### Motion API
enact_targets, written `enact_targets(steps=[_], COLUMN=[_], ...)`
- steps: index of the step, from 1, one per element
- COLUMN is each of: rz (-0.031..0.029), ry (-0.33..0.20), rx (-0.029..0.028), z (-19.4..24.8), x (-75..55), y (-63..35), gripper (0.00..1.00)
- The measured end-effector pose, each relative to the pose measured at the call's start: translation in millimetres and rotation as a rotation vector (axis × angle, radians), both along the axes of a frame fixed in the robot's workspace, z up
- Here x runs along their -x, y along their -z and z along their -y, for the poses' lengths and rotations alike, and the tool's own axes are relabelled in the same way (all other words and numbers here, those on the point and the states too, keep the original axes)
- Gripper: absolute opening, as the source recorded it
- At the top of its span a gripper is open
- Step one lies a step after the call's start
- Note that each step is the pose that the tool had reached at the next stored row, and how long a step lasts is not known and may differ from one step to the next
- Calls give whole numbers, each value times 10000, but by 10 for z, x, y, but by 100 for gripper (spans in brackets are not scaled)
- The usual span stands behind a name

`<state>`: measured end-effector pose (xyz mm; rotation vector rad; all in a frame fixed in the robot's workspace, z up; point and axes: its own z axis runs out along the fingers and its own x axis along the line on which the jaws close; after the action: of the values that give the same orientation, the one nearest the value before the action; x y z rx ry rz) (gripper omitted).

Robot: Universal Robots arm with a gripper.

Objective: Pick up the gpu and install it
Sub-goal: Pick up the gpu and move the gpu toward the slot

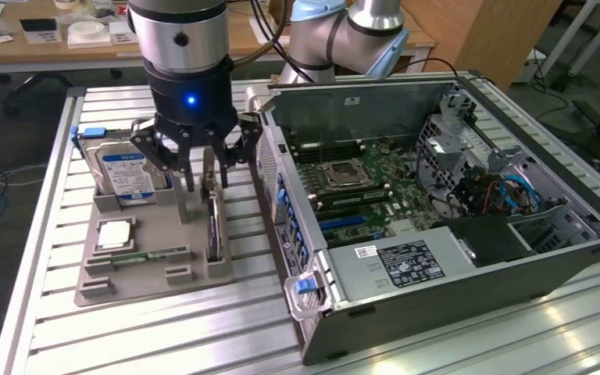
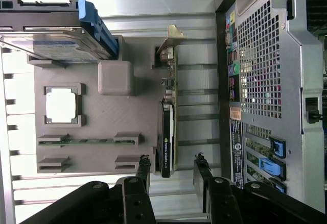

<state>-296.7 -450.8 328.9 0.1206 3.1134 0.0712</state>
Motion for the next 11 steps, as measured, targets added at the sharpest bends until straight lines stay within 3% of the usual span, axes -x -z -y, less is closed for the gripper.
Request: enact_targets(steps=[11], rz=[-3], ry=[-1], rx=[3], z=[1], x=[0], y=[100], gripper=[47])
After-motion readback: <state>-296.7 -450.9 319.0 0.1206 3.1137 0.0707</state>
